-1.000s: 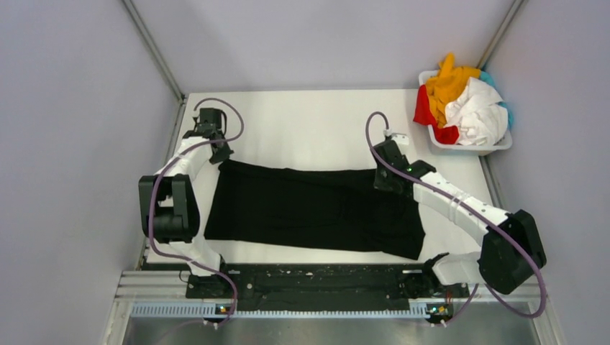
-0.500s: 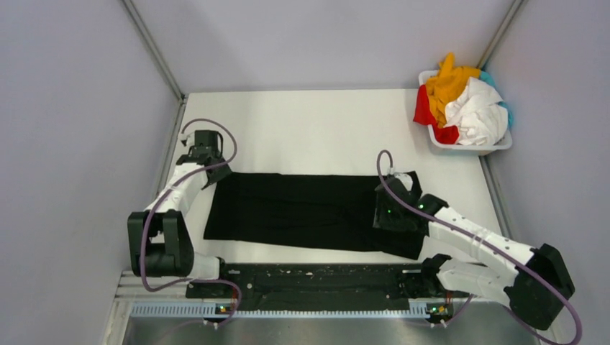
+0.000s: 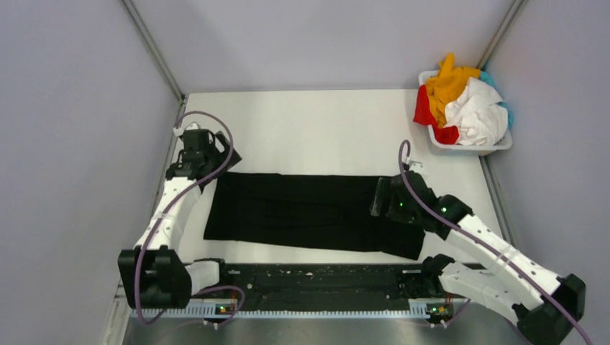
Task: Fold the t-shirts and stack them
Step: Fold the other side of the tshirt into a rectangle
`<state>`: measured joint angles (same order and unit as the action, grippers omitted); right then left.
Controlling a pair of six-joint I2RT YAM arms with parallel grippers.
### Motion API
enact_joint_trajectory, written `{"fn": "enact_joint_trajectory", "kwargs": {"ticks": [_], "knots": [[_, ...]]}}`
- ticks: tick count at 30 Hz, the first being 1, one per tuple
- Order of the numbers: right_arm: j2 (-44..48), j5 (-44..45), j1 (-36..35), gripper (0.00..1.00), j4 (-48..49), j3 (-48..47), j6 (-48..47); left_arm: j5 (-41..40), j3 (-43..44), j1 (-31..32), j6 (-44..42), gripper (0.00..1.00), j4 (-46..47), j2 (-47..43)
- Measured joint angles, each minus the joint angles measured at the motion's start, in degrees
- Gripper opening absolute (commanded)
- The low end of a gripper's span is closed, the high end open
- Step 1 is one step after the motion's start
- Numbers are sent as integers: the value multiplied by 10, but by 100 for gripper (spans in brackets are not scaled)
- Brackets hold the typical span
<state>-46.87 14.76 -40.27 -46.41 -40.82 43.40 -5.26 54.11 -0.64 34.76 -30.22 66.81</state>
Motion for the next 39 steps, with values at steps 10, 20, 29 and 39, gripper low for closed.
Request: {"fn": "enact_joint_trajectory", "kwargs": {"ticks": [10, 20, 29, 39], "knots": [[-122, -142, 263, 94, 198, 46, -53, 123, -57, 24, -3, 99, 73, 170], [-260, -205, 266, 34, 244, 49, -70, 109, -70, 24, 3, 99, 100, 181], [-149, -209, 266, 0, 146, 59, -63, 85, -80, 24, 12, 99, 103, 181], [-10, -294, 266, 98, -46, 32, 34, 69, -80, 24, 14, 99, 102, 174]]}}
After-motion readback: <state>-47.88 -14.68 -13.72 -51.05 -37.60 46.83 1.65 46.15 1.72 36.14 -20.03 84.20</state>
